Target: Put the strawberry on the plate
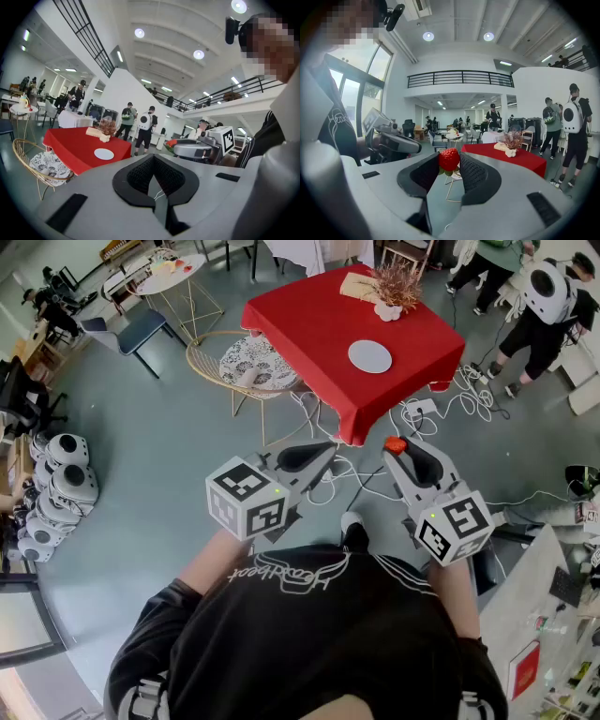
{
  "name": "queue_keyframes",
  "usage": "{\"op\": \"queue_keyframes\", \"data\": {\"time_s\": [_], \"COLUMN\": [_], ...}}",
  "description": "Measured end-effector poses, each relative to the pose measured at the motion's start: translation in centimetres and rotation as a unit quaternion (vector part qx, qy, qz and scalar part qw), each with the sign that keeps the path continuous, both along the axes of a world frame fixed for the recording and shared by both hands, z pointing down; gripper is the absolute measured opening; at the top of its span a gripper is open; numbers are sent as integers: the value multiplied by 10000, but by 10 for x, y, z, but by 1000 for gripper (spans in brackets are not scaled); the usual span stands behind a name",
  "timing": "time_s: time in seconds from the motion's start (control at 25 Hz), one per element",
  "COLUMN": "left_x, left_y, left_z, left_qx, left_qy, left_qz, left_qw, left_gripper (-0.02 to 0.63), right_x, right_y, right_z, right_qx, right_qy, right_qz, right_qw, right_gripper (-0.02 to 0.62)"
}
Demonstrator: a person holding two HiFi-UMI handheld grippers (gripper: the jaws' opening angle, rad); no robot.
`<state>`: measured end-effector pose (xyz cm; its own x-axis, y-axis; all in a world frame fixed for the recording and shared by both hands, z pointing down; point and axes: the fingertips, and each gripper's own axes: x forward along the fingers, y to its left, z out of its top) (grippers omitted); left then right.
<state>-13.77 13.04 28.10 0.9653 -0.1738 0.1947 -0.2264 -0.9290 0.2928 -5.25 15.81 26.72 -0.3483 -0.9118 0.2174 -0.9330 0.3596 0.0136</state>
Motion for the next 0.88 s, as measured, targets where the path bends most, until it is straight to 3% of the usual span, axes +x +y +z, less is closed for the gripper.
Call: {"op": "queue_keyframes", "data": {"time_s": [0.48, 0.88], "left_x": [-5, 8], "left_y": [0, -10], "left_z": [5, 8], "left_qx": [31, 20], "left_qy": [-46, -10], "left_qz": [80, 188], "left_qw": [10000, 9998], "left_gripper": [6, 6], "right_x": [-10, 5], "right_y": [0, -7], "right_z": [1, 1], "right_qx": [4, 97], "right_qy": [14, -3], "right_qz": [28, 221], "right_qw": [10000, 9997], "right_gripper": [124, 124]}}
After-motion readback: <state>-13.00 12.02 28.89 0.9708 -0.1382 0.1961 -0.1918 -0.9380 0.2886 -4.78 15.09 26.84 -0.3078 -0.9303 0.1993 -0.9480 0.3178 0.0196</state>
